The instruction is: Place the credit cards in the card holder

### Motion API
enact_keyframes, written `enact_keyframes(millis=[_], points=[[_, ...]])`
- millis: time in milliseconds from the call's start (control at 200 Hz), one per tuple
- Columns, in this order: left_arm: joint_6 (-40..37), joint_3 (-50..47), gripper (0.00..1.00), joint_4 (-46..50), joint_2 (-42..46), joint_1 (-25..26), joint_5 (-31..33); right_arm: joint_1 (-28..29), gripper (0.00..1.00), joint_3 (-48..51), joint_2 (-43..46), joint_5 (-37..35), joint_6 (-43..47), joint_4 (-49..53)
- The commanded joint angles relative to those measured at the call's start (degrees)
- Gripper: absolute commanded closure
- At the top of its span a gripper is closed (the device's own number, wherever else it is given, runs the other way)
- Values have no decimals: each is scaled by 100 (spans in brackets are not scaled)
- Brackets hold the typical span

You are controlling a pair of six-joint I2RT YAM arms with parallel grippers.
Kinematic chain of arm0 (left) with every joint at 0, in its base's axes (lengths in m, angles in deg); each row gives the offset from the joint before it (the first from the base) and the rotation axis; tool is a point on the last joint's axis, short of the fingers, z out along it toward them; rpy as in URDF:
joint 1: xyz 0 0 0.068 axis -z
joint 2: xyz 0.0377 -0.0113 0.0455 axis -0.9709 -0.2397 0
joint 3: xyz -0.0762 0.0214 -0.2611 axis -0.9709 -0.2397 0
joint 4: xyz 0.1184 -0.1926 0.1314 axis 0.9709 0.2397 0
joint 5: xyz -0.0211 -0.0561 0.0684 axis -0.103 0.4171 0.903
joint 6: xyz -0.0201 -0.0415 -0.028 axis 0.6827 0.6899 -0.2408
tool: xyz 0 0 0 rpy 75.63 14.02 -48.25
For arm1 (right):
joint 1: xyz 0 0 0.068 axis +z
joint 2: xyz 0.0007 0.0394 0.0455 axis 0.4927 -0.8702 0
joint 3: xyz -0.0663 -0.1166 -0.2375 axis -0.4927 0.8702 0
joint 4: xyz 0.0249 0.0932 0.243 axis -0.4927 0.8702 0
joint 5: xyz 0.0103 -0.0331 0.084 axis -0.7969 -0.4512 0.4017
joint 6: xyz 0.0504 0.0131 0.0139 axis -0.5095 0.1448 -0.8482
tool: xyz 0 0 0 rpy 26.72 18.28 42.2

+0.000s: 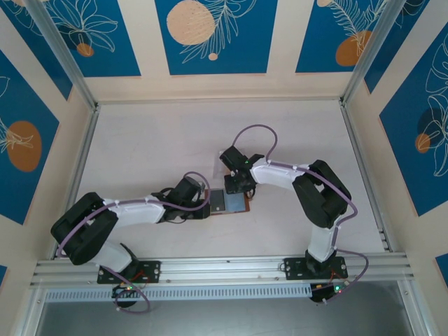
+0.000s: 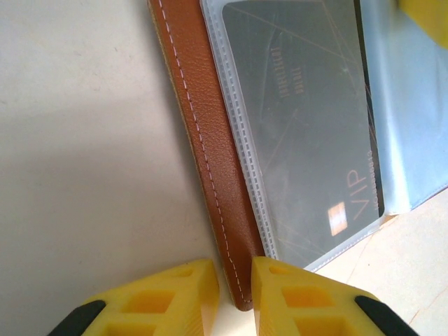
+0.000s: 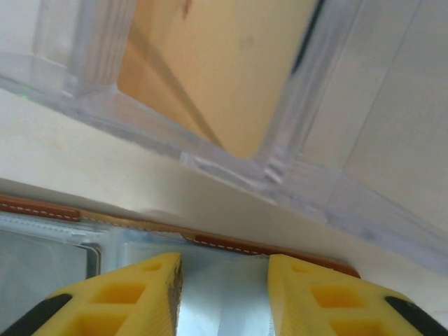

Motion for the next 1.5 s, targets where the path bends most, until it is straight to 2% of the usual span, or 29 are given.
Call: enact_keyframes(millis=[0,280,505,730,825,905,985,1165,1496], points=[[-25,-222,76,618,-358,43,92,128,66,-4,-227,-158,52,34],[-42,-212,77,621,-358,43,85,245,100,46,-176,-269,-15,116],[-69,-196,77,563,-469,38,58,398,100,-431,160,-349,105,568],[-61,-203,77,418,-636,65,14,504,100,-1255,-106,307,-6,1222],[-43,-204,77,390,-639,63,3,474,88,-1396,-337,806,-246,1202],[-42,-211,77,394,-613,63,18,411,83,-1320,-500,1288,-433,933],[-43,-221,77,401,-586,68,23,382,80,-1159,-568,1690,-541,584],[-45,-273,77,419,-530,64,48,313,76,-930,-596,2110,-630,164],[-7,-318,76,567,-335,69,131,243,59,-765,-321,2875,-477,-431]])
